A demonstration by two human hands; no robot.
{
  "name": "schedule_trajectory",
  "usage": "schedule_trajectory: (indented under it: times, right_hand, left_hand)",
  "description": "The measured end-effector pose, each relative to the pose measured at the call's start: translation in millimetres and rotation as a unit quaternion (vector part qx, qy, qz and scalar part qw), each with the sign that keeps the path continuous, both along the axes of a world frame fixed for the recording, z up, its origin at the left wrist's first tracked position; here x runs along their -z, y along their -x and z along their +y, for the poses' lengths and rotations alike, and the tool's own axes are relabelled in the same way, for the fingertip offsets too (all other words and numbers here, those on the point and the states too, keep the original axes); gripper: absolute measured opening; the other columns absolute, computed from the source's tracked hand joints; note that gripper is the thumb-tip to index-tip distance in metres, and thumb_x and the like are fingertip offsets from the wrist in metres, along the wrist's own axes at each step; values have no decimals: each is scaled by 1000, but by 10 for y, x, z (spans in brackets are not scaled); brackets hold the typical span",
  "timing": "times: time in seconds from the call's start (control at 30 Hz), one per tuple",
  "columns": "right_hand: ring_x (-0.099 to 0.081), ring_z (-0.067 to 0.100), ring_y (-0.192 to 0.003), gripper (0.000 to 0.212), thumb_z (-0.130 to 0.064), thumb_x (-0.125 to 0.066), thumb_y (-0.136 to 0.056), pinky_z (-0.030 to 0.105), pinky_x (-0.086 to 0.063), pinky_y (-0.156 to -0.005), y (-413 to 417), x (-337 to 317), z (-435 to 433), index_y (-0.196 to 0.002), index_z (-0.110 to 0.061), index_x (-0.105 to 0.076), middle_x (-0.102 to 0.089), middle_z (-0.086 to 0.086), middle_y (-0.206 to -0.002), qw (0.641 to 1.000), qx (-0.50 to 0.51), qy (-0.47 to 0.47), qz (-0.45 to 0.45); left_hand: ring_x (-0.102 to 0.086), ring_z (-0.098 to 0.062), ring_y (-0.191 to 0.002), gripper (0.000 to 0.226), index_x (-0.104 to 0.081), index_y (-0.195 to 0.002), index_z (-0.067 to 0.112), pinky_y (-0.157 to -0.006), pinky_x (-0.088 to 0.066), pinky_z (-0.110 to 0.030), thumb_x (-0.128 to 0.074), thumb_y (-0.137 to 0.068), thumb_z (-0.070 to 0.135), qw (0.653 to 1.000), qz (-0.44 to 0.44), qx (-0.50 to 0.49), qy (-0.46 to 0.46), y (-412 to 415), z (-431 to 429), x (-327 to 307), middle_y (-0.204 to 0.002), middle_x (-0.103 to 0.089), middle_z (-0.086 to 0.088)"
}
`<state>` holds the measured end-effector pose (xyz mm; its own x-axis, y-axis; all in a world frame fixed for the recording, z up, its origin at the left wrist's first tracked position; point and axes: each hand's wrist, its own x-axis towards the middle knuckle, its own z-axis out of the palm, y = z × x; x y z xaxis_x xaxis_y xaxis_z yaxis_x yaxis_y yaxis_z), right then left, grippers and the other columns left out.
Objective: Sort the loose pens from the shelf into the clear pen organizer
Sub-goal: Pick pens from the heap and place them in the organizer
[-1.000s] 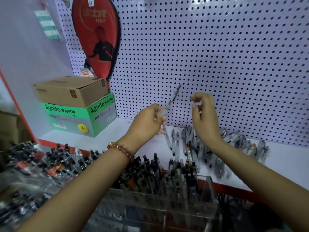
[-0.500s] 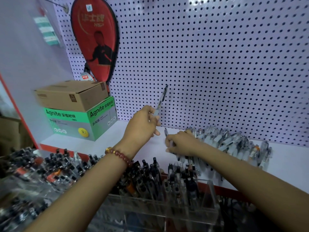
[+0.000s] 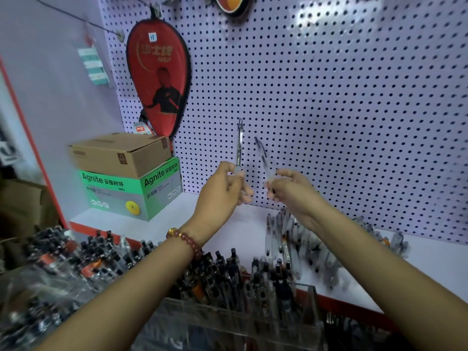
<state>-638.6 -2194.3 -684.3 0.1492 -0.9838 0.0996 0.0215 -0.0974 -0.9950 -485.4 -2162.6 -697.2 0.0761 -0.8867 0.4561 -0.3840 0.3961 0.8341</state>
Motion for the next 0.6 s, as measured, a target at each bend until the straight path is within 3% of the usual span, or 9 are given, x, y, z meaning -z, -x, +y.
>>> schedule_trajectory:
  times: [0.07, 0.17, 0.27, 0.37, 0.47, 0.53, 0.6]
  right_hand:
    - [-62, 9, -69, 31, -3, -49, -97, 20, -51, -66, -75, -133, 205, -123, -17, -40, -65, 5, -85, 998, -47, 50, 10]
    - [-65, 7, -80, 23, -8, -48, -99, 21, -56, -74, -270, -268, 494, -120, -15, -49, -66, 5, -98, 984, -96, 138, 50]
    - [-65, 8, -76, 30, -7, -54, -94, 31, -57, -78, -443, -316, 661, -120, -19, -44, -67, 4, -99, 971, -67, 207, 96]
    - [-70, 11, -73, 39, -10, -61, -89, 44, -54, -84, -589, -297, 826, -117, -23, -37, -70, -4, -84, 954, -63, 248, 159]
    - [-69, 12, -73, 47, -21, -65, -86, 44, -54, -78, -751, -255, 1025, -120, -23, -33, -70, -4, -85, 919, -74, 292, 253]
    - [-66, 11, -72, 53, -27, -68, -85, 41, -55, -72, -843, -239, 1167, -125, -23, -33, -69, -6, -86, 869, -98, 344, 342]
    - [-61, 6, -66, 49, -35, -66, -86, 37, -54, -67, -897, -249, 1291, -126, -23, -39, -68, -7, -85, 822, -116, 386, 402]
  left_hand:
    - [-71, -22, -70, 11, -45, -89, 25, -70, -57, -44, -46, -99, 28, 999, 4, -4, 49, 35, 34, -102, -76, -71, 0]
    - [-68, -23, -62, 11, -49, -87, 23, -64, -57, -46, -50, -98, 23, 996, 33, -10, 79, 35, 164, -292, -70, -70, 0]
    - [-58, -10, -46, 9, -51, -89, 16, -48, -48, -24, -52, -97, 12, 992, 65, 9, 109, -52, 403, -409, -56, -65, 8]
    - [-48, 1, -42, 12, -54, -89, 15, -46, -38, -12, -53, -96, 5, 993, 33, 23, 114, -241, 696, -390, -48, -58, 12]
    - [-46, -11, -54, 13, -60, -90, 4, -50, -38, -25, -54, -93, 15, 993, 0, 24, 119, -510, 925, -226, -62, -54, -7]
    - [-54, -24, -65, 27, -58, -97, 3, -60, -46, -37, -51, -91, 28, 992, -25, 21, 119, -716, 1066, -108, -76, -58, -19]
    - [-59, -28, -85, 30, -56, -106, 9, -76, -48, -39, -47, -92, 34, 990, -82, 23, 115, -906, 1230, -48, -90, -63, -15]
